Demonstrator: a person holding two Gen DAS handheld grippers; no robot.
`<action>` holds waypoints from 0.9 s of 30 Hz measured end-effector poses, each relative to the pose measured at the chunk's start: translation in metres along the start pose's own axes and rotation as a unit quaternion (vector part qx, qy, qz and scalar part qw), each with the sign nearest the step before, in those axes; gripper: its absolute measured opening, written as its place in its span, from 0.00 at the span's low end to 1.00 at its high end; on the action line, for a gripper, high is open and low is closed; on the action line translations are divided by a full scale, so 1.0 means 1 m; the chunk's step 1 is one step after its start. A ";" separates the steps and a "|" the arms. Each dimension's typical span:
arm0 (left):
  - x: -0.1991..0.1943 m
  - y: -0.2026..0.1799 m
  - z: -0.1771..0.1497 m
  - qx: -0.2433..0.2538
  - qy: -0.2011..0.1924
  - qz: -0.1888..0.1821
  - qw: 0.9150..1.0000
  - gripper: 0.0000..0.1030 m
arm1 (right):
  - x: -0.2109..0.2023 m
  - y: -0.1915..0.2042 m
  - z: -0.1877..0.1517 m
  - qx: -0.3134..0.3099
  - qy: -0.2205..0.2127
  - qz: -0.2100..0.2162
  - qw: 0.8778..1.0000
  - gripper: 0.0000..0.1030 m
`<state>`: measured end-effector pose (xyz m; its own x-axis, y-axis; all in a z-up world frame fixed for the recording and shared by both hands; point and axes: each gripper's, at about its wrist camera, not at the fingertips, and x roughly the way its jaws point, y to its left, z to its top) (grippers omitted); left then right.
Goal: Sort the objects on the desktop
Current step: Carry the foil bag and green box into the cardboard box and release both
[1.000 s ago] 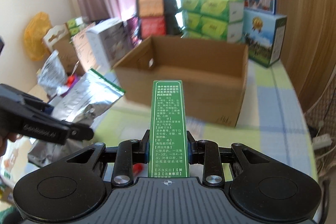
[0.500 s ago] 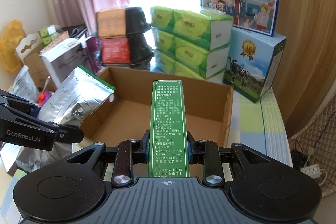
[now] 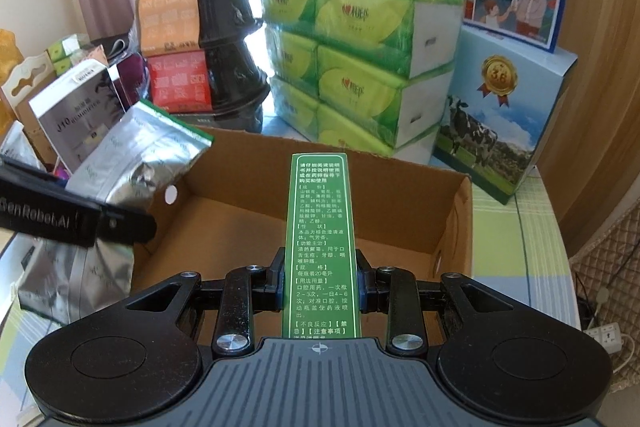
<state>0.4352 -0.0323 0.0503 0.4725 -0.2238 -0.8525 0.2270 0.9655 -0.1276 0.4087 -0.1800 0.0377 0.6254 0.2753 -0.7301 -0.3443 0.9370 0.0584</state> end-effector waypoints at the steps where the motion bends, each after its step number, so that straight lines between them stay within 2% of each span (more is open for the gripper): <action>1: 0.003 0.001 0.001 -0.001 0.001 0.001 1.000 0.45 | 0.003 0.000 -0.001 -0.001 0.001 0.000 1.000 0.27; 8: 0.018 0.004 -0.001 -0.015 -0.009 -0.008 1.000 0.53 | 0.015 -0.008 -0.008 0.011 -0.009 0.009 1.000 0.29; 9: 0.018 0.004 -0.003 -0.014 -0.009 -0.011 1.000 0.53 | 0.014 -0.009 -0.009 0.016 -0.012 0.006 1.000 0.32; 10: 0.017 0.003 -0.005 -0.013 -0.010 -0.012 1.000 0.53 | 0.012 -0.011 -0.009 0.021 -0.015 0.004 1.000 0.43; 11: 0.015 0.002 -0.006 -0.010 -0.010 -0.011 1.000 0.53 | 0.010 -0.012 -0.009 0.025 -0.019 0.007 0.999 0.47; 13: 0.011 -0.001 -0.010 -0.003 -0.011 -0.012 1.000 0.53 | 0.003 -0.014 -0.010 0.028 -0.024 0.009 0.999 0.48; 21: -0.024 -0.007 -0.025 0.009 -0.021 -0.006 1.000 0.57 | -0.041 -0.010 -0.014 0.014 -0.039 0.005 0.999 0.52; 25: -0.054 -0.007 -0.041 0.007 -0.033 -0.004 0.999 0.60 | -0.076 -0.001 -0.023 0.003 -0.046 0.006 0.999 0.67; 27: -0.070 -0.007 -0.053 0.006 -0.037 -0.001 0.999 0.64 | -0.096 0.006 -0.032 -0.007 -0.051 0.005 0.999 0.71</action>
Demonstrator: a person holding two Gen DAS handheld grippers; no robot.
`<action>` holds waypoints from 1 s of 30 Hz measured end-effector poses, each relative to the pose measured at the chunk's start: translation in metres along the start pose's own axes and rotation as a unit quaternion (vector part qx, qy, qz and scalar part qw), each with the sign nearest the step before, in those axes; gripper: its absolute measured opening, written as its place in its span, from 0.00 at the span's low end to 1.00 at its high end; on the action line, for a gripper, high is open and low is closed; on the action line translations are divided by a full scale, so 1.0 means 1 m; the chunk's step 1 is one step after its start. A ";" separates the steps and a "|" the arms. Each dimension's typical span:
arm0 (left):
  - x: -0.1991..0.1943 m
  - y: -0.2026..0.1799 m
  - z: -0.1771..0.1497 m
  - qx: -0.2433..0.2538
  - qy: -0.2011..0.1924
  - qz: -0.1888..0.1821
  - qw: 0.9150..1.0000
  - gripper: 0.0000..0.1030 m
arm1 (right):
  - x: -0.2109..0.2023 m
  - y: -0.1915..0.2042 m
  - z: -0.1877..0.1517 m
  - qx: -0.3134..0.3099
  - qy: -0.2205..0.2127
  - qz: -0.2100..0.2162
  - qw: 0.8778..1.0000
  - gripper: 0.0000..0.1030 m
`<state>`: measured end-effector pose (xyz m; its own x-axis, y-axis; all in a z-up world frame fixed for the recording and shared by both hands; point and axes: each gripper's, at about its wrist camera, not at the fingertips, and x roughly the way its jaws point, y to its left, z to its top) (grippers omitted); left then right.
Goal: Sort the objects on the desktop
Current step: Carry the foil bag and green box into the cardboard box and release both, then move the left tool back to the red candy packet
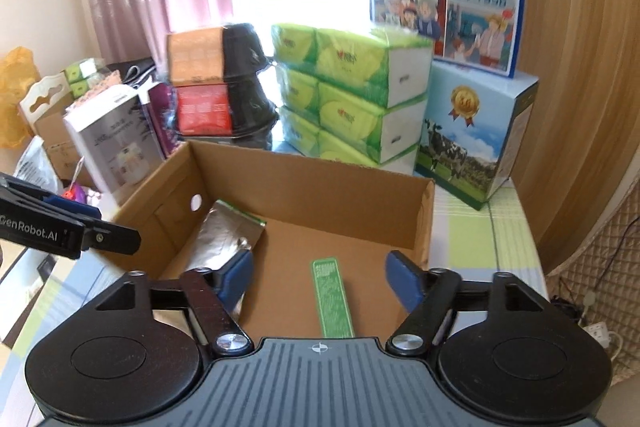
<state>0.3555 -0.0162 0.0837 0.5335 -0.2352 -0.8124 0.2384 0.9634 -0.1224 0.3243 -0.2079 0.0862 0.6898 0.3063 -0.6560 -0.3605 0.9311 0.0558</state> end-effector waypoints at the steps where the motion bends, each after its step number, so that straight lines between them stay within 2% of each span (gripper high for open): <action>1: -0.008 0.000 -0.006 0.001 -0.002 0.003 1.000 0.65 | -0.009 0.003 -0.004 -0.004 -0.001 0.001 1.000 0.73; 3: -0.025 0.001 -0.020 0.000 -0.006 0.005 1.000 0.67 | -0.029 0.011 -0.014 -0.010 0.002 0.005 1.000 0.74; 10: -0.074 0.006 -0.086 0.001 -0.015 0.016 1.000 0.84 | -0.095 0.039 -0.059 -0.017 -0.002 0.023 1.000 0.81; 15: -0.097 0.010 -0.137 0.004 -0.010 0.037 0.999 0.88 | -0.130 0.056 -0.096 -0.006 0.003 0.040 0.999 0.85; 21: -0.115 0.015 -0.196 -0.004 0.002 0.050 0.999 0.91 | -0.155 0.070 -0.141 0.016 0.017 0.061 0.998 0.87; 25: -0.126 0.012 -0.227 -0.009 0.002 0.055 0.998 0.93 | -0.164 0.071 -0.171 0.030 0.025 0.057 0.998 0.88; 30: -0.127 -0.004 -0.254 0.013 0.003 0.062 0.998 0.94 | -0.170 0.058 -0.207 0.054 0.035 0.037 0.997 0.88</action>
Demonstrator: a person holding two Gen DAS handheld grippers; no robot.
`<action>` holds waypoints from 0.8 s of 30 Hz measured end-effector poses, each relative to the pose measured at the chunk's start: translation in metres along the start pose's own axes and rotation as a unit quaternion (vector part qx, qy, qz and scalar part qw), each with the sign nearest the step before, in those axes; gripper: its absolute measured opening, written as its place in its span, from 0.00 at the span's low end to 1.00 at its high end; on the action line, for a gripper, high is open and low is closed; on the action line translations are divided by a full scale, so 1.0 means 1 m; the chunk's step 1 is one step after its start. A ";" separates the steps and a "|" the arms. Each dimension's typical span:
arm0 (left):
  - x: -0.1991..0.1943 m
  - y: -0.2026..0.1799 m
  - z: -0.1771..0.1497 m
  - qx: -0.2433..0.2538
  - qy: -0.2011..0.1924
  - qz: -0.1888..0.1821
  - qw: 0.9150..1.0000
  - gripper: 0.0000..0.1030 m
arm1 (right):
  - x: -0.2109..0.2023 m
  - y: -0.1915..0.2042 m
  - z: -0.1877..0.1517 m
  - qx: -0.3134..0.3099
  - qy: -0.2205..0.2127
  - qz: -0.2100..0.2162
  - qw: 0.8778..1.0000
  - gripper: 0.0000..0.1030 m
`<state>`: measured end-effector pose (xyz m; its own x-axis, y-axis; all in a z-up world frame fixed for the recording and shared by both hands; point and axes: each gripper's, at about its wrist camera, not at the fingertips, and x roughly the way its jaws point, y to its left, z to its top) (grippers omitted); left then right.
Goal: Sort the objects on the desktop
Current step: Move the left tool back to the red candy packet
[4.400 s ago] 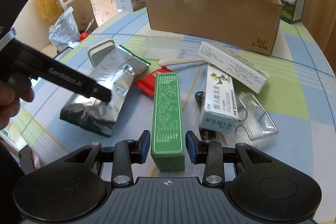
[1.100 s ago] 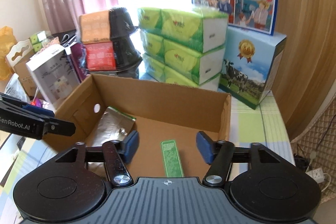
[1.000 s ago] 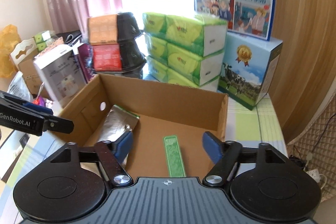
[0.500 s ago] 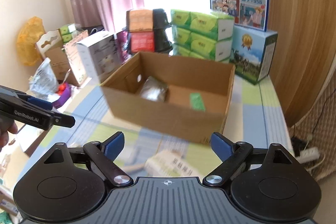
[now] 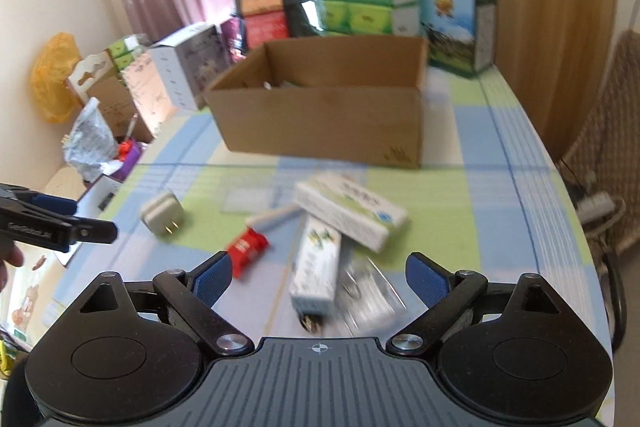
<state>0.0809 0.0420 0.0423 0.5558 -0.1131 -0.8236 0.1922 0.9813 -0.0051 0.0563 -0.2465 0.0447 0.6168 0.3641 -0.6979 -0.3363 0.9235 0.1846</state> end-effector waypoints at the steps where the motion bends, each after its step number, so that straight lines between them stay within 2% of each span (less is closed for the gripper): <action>1: 0.001 -0.004 -0.004 0.002 0.000 0.000 1.000 0.94 | 0.000 -0.003 -0.006 0.004 0.001 -0.004 1.000 0.88; 4: 0.007 -0.015 -0.014 0.007 -0.001 -0.006 1.000 0.94 | 0.003 -0.011 -0.021 0.001 0.001 -0.019 1.000 0.88; 8: 0.019 -0.028 -0.025 0.012 0.002 -0.012 1.000 0.94 | 0.011 -0.011 -0.039 -0.064 -0.010 -0.035 0.997 0.88; 11: 0.030 -0.035 -0.030 0.021 0.006 -0.010 1.000 0.94 | 0.022 -0.012 -0.052 -0.092 0.000 -0.023 0.996 0.88; 16: 0.051 -0.039 -0.030 0.017 0.014 -0.014 1.000 0.94 | 0.040 -0.022 -0.062 -0.098 0.011 -0.002 0.995 0.87; 24: 0.085 -0.043 -0.018 0.027 0.011 -0.014 0.999 0.94 | 0.074 -0.041 -0.059 -0.097 0.031 0.006 0.995 0.72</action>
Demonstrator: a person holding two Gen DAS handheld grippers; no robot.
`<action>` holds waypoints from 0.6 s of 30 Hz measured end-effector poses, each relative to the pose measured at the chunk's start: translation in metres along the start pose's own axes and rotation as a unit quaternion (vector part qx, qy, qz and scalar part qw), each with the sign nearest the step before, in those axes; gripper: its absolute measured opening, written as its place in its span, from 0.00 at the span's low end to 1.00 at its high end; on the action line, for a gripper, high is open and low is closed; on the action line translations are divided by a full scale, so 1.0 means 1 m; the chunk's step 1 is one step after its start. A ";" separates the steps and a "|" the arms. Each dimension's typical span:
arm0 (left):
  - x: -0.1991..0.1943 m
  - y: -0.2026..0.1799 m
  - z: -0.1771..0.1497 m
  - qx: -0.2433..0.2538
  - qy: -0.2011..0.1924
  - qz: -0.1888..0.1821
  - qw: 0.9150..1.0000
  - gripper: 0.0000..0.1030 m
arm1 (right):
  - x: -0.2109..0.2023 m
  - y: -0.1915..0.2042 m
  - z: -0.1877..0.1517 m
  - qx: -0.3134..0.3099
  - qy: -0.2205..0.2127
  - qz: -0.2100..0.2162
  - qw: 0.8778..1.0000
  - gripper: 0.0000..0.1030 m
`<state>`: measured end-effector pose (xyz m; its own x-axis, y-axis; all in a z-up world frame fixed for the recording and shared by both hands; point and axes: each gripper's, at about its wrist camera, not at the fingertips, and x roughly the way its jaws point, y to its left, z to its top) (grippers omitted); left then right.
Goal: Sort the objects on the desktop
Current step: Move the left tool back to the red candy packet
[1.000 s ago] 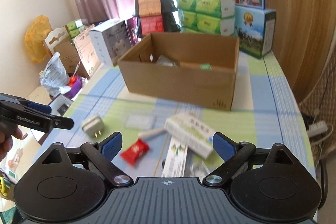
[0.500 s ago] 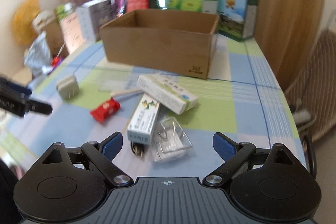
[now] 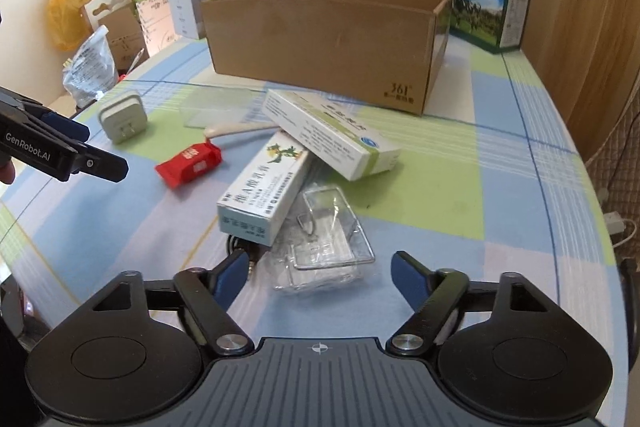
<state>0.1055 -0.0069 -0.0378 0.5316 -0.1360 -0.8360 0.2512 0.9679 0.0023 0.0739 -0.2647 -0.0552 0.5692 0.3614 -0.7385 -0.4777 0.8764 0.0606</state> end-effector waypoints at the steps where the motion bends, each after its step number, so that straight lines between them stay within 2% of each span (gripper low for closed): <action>1: 0.003 -0.001 0.002 0.003 -0.001 -0.002 1.000 0.94 | 0.004 -0.001 0.001 0.000 0.005 0.003 1.000 0.72; 8: 0.023 -0.009 0.008 0.037 -0.022 -0.013 0.999 0.94 | 0.025 -0.005 0.005 -0.022 0.016 -0.001 1.000 0.72; 12: 0.037 -0.009 0.007 0.048 -0.016 -0.011 0.999 0.93 | 0.035 -0.005 0.001 -0.029 0.028 0.007 0.999 0.70; 14: 0.042 -0.008 0.007 0.043 -0.013 -0.018 0.999 0.93 | 0.037 -0.005 -0.001 -0.028 0.026 0.006 0.999 0.61; 16: 0.048 -0.006 0.008 0.034 -0.011 -0.027 0.999 0.92 | 0.038 -0.008 -0.003 -0.017 0.019 0.003 1.000 0.58; 18: 0.056 -0.006 0.009 0.033 -0.004 -0.029 0.999 0.85 | 0.037 -0.009 -0.004 -0.004 0.013 0.003 1.000 0.56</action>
<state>0.1410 -0.0226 -0.0796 0.5212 -0.1931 -0.8313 0.3340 0.9425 -0.0095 0.0972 -0.2602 -0.0858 0.5494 0.3573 -0.7553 -0.4854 0.8723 0.0596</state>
